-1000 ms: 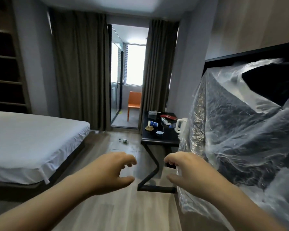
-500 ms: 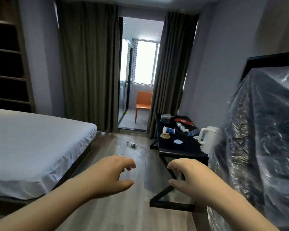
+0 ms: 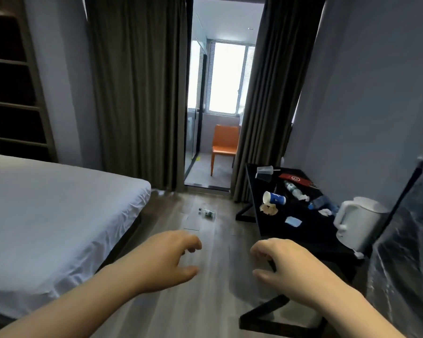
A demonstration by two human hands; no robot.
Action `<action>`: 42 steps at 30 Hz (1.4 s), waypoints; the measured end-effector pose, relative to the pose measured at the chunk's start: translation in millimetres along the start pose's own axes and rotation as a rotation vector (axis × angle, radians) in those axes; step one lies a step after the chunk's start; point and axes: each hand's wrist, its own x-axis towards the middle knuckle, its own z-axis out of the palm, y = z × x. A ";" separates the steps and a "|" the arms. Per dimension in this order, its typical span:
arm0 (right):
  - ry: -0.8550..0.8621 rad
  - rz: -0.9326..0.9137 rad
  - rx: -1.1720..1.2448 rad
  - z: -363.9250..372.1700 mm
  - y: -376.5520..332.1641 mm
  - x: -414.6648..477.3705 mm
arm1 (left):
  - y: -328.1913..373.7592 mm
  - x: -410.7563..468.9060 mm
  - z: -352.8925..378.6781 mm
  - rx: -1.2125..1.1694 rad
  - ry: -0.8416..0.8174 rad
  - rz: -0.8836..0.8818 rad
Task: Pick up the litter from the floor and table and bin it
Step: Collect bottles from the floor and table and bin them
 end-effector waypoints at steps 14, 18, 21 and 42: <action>-0.060 -0.048 0.038 22.8 92.4 246.5 | -136.5 206.0 11.4 -0.031 -0.027 -0.111; -0.071 -0.022 0.042 38.0 106.1 317.4 | -190.7 262.2 19.5 -0.048 -0.032 -0.104; -0.071 0.009 0.041 48.4 112.6 375.9 | -237.4 308.9 23.0 -0.050 -0.035 -0.084; -0.098 0.177 0.143 89.4 215.5 712.3 | -457.9 627.8 37.4 -0.056 -0.113 -0.005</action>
